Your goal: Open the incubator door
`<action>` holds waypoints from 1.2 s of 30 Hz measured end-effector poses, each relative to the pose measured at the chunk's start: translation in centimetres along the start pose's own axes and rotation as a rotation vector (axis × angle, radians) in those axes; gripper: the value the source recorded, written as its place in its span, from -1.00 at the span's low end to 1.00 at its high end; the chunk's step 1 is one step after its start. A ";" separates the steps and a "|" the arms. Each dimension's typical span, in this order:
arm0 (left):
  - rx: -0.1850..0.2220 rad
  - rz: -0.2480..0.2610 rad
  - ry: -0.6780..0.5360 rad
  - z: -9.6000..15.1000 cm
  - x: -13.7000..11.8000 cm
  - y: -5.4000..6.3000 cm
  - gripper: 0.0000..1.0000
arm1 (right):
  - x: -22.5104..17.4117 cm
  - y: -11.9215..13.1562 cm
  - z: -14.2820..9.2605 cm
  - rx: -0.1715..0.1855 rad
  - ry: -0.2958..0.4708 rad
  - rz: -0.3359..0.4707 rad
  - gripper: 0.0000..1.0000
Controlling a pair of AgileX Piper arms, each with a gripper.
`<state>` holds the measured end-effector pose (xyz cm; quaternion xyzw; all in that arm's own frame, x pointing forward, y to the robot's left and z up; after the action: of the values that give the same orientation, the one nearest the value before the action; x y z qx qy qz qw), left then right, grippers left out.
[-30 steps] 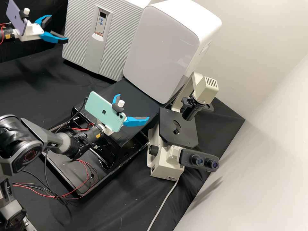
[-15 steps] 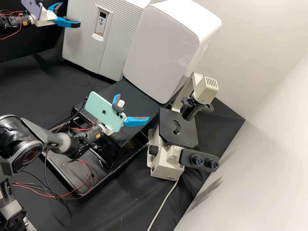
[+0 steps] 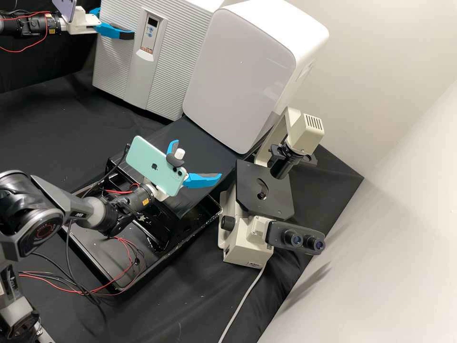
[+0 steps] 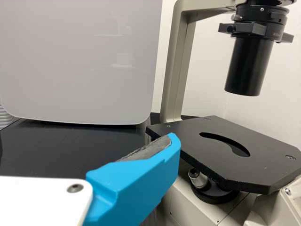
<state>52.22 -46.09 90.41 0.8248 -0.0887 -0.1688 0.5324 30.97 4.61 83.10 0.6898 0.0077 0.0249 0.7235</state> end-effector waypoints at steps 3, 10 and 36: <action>-0.001 -0.004 0.003 0.0 0.0 -0.1 1.00 | 0.0 0.0 0.0 0.000 0.000 0.000 1.00; -0.078 -0.018 0.028 -0.2 -1.0 -1.6 1.00 | 0.0 0.0 0.0 0.000 0.000 0.000 1.00; -0.040 -0.094 0.043 1.6 -2.9 -2.9 1.00 | 0.0 0.0 0.0 0.000 0.000 0.000 1.00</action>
<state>48.87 -45.31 87.68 0.8206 -0.0350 -0.1779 0.5420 30.97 4.61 83.10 0.6898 0.0077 0.0249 0.7235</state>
